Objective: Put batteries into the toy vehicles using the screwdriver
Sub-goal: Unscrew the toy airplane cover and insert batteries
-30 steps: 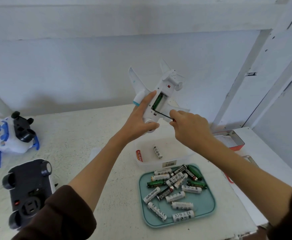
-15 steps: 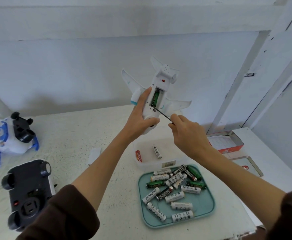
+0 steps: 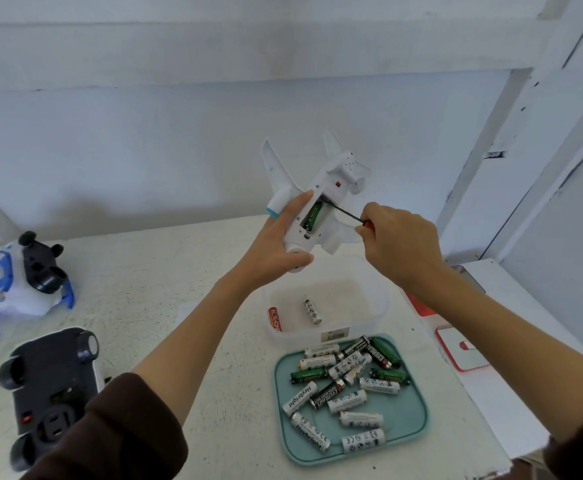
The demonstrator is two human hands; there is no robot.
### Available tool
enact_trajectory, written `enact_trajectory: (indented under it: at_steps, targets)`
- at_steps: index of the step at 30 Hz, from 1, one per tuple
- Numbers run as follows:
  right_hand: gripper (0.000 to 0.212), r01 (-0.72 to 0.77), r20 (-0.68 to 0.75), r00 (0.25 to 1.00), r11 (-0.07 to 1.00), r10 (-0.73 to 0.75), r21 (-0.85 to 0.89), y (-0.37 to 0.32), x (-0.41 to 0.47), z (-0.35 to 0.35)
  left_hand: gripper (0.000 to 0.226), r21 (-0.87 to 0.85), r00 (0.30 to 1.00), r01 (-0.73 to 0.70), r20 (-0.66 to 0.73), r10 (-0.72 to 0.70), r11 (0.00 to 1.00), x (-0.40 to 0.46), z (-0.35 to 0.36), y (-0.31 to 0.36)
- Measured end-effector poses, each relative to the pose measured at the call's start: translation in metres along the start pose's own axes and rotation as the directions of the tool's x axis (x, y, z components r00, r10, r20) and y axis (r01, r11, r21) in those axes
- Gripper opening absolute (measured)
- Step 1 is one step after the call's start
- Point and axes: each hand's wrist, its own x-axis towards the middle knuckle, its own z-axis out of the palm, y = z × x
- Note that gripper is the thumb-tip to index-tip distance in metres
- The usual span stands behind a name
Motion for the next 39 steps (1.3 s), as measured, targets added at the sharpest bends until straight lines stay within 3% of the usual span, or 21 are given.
enact_trajectory:
  at_steps: [8,18,25,39]
  targets:
    - [0.019,0.040,0.090,0.996,0.989,-0.027,-0.140,0.001,0.010,-0.002,0.090,0.157,0.996,-0.021,0.090,0.007,0.987,0.001,-0.003,0.001]
    - [0.019,0.054,0.155,0.987,0.998,-0.047,-0.044,0.024,-0.001,-0.013,0.092,0.349,0.980,-0.079,0.201,0.007,0.934,0.007,-0.009,0.003]
    - [0.017,0.086,0.214,0.974,0.996,-0.078,-0.026,0.035,-0.010,-0.023,0.094,0.336,0.978,-0.085,0.210,0.013,0.938,0.009,-0.013,0.005]
    - [0.019,0.068,0.126,0.990,0.997,-0.064,-0.023,0.030,-0.007,-0.014,0.094,0.365,0.974,-0.106,0.224,0.023,0.925,0.009,-0.014,0.011]
